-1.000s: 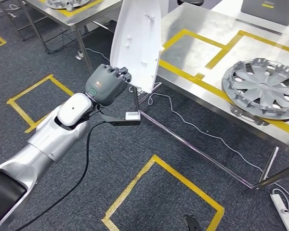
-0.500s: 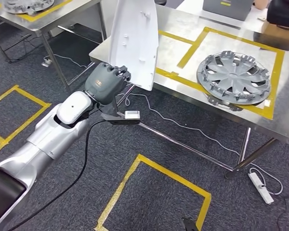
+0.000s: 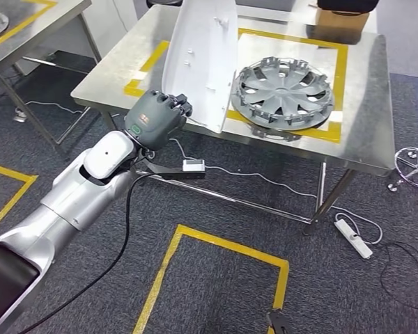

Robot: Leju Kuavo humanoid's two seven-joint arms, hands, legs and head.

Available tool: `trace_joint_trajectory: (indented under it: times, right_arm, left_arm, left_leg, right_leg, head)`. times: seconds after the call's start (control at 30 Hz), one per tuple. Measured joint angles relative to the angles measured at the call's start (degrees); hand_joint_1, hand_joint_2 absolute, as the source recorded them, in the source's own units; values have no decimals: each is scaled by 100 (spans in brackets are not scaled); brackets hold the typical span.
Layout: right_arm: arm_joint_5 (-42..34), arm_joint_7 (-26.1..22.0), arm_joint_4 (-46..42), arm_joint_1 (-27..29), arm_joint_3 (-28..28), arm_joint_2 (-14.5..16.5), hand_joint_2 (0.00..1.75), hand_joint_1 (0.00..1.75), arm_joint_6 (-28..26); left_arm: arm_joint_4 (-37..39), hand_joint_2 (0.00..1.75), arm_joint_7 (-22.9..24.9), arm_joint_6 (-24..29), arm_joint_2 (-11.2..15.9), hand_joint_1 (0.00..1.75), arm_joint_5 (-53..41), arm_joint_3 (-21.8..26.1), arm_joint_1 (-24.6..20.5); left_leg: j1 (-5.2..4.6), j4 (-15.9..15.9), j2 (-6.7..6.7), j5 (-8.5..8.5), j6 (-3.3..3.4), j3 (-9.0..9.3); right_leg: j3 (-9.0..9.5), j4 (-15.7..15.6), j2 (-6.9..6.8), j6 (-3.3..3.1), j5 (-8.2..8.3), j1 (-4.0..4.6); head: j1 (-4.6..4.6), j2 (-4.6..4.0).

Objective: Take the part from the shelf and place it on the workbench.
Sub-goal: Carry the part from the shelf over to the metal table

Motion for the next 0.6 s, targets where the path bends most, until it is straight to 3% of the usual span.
trace_joint_trajectory:
  times: [0.07, 0.1, 0.17, 0.23, 0.3, 0.37, 0.43, 0.5, 0.57, 0.6]
  right_arm:
    - [0, 0, 1, -3, 0, 0, 175, 0, 3]
    - [1, 0, 2, 4, 0, 0, 175, 0, 4]
    - [3, 0, 2, 17, 0, 0, 175, 0, 4]
    - [10, -2, 1, 14, 0, 0, 175, 0, 2]
    - [30, -11, 1, 12, 1, 0, 175, 0, -7]
    - [66, -17, 1, 34, 2, -1, 175, 0, -28]
    - [97, -13, 1, 64, 3, -1, 175, 0, -54]
    - [108, -8, 2, 60, 5, 0, 175, 0, -71]
    - [109, -7, 2, 43, 6, 0, 175, 0, -78]
    - [109, -7, 1, 40, 7, 0, 175, 0, -79]
  left_arm:
    - [0, 175, 0, -3, 13, 175, 0, -4, 31]
    - [0, 175, 0, -4, 16, 175, 0, -6, 46]
    - [0, 175, 0, -5, 19, 175, 1, -5, 53]
    - [0, 175, 1, -6, 25, 175, 4, -1, 27]
    - [0, 175, 2, -9, 30, 175, 12, 0, 10]
    - [0, 175, 2, -13, 14, 175, 27, -3, 10]
    - [-1, 175, 2, -19, -4, 175, 43, -2, 2]
    - [-1, 175, 2, -28, 2, 175, 50, 2, 1]
    - [0, 175, 2, -37, 19, 175, 54, 3, 15]
    - [0, 175, 2, -43, 25, 175, 55, 2, 24]
  left_leg:
    - [1, 677, -87, -224, -19, -372]
    - [3, 779, -95, -183, -18, -455]
    - [12, 381, -138, 174, -3, -315]
    - [50, -350, -361, 512, 19, 15]
    - [68, -730, -530, 585, 65, 183]
    - [56, -772, -469, 584, 145, 196]
    - [63, -794, -389, 613, 231, 203]
    - [62, -805, -327, 626, 279, 206]
    - [54, -803, -264, 623, 289, 207]
    - [53, -801, -234, 619, 288, 209]
  right_leg:
    - [-1, 0, 154, -18, 2, -7]
    - [-1, 1, 241, -17, 4, -10]
    - [-1, 4, 420, 3, 15, -21]
    - [-23, 20, 570, 51, 28, -22]
    - [-65, 17, 677, 122, 46, -24]
    - [-94, -24, 730, 193, 71, -38]
    - [-175, 106, 493, 241, -28, -26]
    - [-445, 709, 120, 273, -364, -9]
    - [-794, 1486, -23, 301, -692, -14]
    - [-874, 1674, -38, 310, -731, -15]
  head:
    - [-13, 0]
    - [-13, 0]
    - [-15, 0]
    - [-20, 0]
    - [-28, 0]
    - [-35, 0]
    - [-9, 0]
    - [30, 0]
    - [37, 0]
    - [38, 0]
